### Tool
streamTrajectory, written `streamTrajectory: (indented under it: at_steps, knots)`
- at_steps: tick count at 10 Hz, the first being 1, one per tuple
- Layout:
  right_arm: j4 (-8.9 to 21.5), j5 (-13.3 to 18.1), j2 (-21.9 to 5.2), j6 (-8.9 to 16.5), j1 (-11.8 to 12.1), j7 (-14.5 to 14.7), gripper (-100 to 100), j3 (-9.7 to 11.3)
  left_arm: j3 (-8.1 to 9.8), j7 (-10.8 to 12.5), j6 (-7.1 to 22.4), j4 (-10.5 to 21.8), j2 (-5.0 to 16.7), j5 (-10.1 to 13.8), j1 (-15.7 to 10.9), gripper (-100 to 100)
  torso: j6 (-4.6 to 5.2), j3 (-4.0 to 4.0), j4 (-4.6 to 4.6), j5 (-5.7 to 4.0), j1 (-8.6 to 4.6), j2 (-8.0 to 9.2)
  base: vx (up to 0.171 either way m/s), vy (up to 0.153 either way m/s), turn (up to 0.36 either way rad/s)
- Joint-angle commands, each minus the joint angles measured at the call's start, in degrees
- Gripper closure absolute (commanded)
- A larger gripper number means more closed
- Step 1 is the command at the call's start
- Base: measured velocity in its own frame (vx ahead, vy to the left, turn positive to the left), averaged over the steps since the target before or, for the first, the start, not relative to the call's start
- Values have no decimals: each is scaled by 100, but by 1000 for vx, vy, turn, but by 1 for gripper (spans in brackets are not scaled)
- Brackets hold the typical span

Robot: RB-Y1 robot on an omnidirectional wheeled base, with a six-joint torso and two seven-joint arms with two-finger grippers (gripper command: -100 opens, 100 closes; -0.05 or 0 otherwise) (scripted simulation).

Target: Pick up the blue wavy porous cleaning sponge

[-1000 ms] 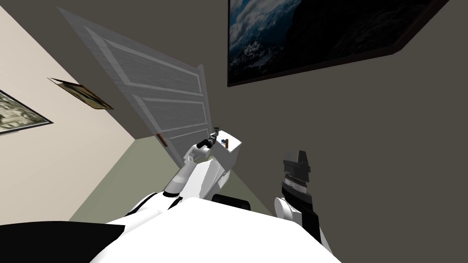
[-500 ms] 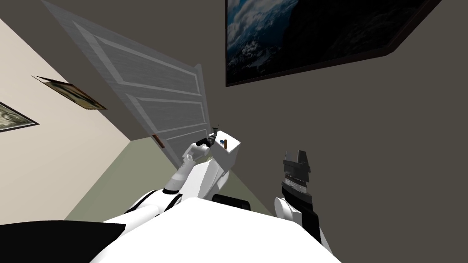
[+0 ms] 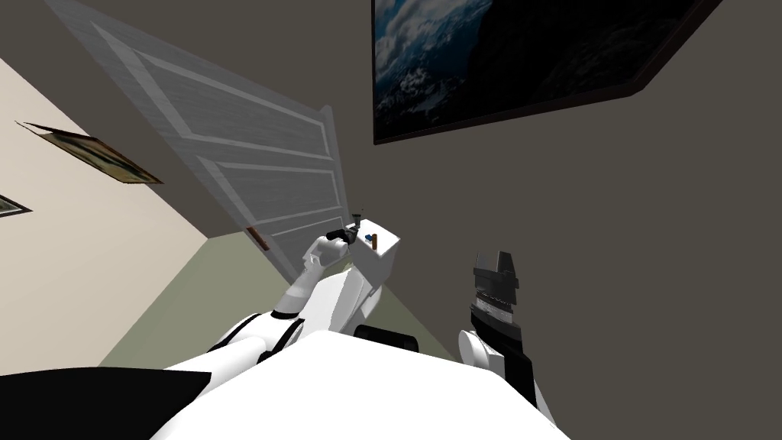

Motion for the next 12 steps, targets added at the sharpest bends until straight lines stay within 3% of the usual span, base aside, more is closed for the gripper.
streamTrajectory:
  at_steps: [1, 12]
  knots:
    - [0, 0, 0, 0, 0, 0, 0, 0, 31, -10, 216, 13, 37, 49, -22, -100, 0, 0, 0, 0, 0, 0, 8, -3, -6]
    - [0, 0, 0, 0, 0, 0, 0, 0, 307, -56, 1730, 192, 407, 534, -348, -100, -2, 7, 2, 1, 4, 12, 10, -2, -26]
